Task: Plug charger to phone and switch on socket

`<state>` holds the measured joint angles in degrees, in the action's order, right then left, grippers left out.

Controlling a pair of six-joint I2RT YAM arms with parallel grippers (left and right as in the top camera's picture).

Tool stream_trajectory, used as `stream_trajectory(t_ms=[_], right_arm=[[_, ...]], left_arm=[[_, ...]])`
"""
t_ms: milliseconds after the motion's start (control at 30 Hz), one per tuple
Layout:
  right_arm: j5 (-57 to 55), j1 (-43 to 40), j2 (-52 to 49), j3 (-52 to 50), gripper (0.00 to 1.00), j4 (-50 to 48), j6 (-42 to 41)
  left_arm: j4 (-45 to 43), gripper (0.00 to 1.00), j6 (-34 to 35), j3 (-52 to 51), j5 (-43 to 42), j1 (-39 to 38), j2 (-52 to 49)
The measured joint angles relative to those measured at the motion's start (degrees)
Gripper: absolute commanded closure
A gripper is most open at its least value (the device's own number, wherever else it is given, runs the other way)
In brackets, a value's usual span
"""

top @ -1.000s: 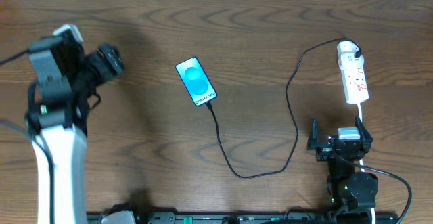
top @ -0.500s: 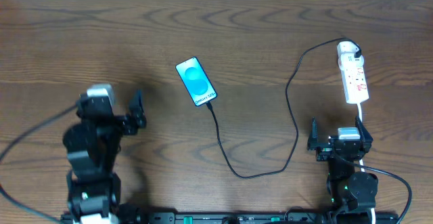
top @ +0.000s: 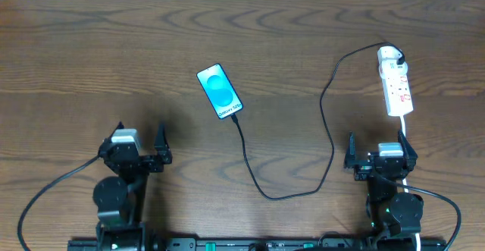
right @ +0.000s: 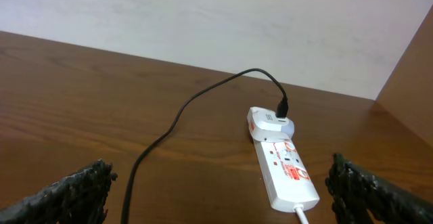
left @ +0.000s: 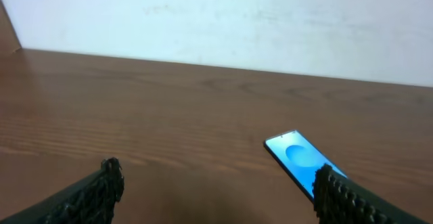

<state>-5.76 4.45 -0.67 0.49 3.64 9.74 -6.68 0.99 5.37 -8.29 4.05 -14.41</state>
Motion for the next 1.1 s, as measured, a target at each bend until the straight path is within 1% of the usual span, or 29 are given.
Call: stream_trajectory(t_ms=[167, 333, 467, 600, 700, 1100], right_arm=[[0.0, 0.0, 0.0, 0.0, 0.01, 0.0, 0.0], [0.0, 0.0, 0.0, 0.0, 0.01, 0.0, 0.0], [0.0, 0.0, 0.0, 0.0, 0.01, 0.0, 0.0], [0.0, 0.0, 0.0, 0.0, 0.01, 0.0, 0.0], [0.0, 0.0, 0.0, 0.0, 0.01, 0.0, 0.0], [0.0, 0.0, 0.0, 0.0, 0.01, 0.0, 0.0]], left_arm=[[-3.9, 0.09, 0.0, -4.4, 1.0, 0.0, 3.6], [-3.3, 0.09, 0.0, -5.0, 1.8, 0.0, 5.6], [-0.3, 0.09, -0.5, -5.0, 2.6, 0.0, 7.6], [6.4, 0.09, -0.9, -5.0, 2.7, 0.0, 11.8], [7.3, 0.09, -0.9, -4.8, 3.7, 0.0, 13.7], [7.9, 0.09, -0.9, -4.6, 4.4, 0.0, 13.8]])
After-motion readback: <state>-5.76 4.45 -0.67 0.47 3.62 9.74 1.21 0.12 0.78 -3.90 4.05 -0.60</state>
